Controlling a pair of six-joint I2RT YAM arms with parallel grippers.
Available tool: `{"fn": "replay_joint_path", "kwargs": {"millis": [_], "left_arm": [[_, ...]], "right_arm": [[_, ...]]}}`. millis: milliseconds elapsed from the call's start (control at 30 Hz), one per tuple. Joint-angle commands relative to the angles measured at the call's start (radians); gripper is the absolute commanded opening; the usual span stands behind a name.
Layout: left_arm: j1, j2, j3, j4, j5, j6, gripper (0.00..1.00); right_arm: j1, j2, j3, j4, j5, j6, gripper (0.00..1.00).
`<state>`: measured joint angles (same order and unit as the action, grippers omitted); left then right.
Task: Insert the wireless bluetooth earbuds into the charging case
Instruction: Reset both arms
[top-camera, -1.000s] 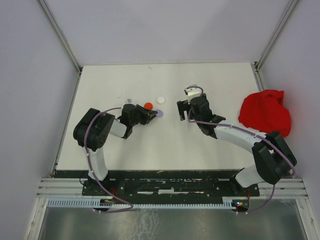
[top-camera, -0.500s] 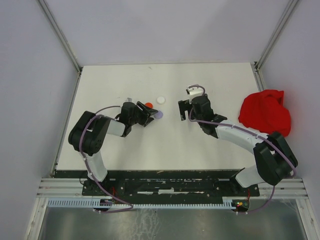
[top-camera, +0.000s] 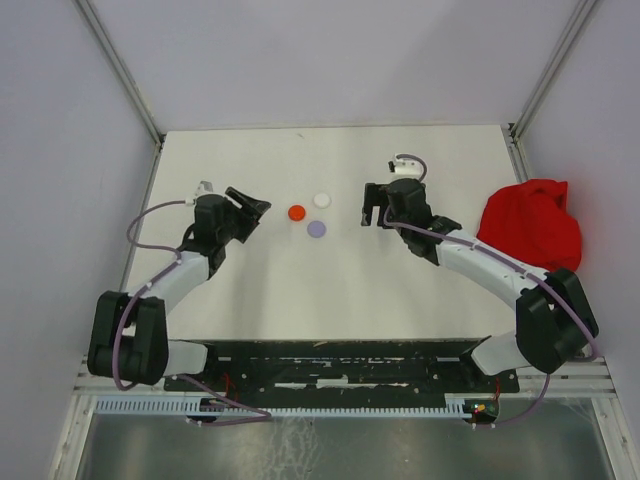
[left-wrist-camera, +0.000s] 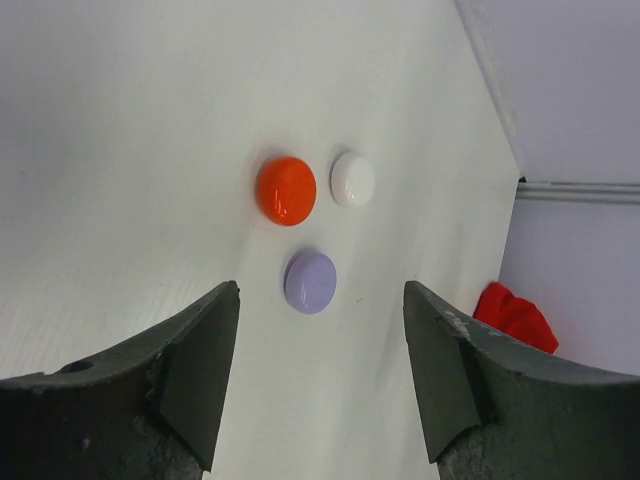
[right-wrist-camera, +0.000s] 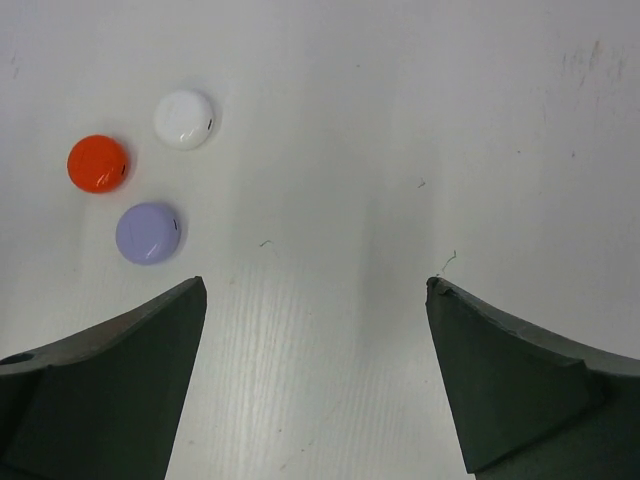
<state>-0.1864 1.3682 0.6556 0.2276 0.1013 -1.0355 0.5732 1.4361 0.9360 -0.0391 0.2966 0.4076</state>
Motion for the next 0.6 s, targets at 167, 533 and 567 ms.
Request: {"fn": "replay_joint_path", "kwargs": {"millis": [167,533,567], "left_arm": [[0.113,-0.195,-0.047,-0.140,-0.073,0.101,0.77],[0.150,-0.211,-0.013,-0.199,0.034,0.177,0.85],[0.150,-0.212,-0.007,-0.211,0.036,0.182,0.85]], "right_arm": [[-0.003,0.021,0.171,-0.301,0.296,0.213,0.99],[-0.003,0.054,0.236,-0.507,0.387,0.246,0.99],[-0.003,0.054,0.237,-0.518,0.387,0.249,0.99]]}}
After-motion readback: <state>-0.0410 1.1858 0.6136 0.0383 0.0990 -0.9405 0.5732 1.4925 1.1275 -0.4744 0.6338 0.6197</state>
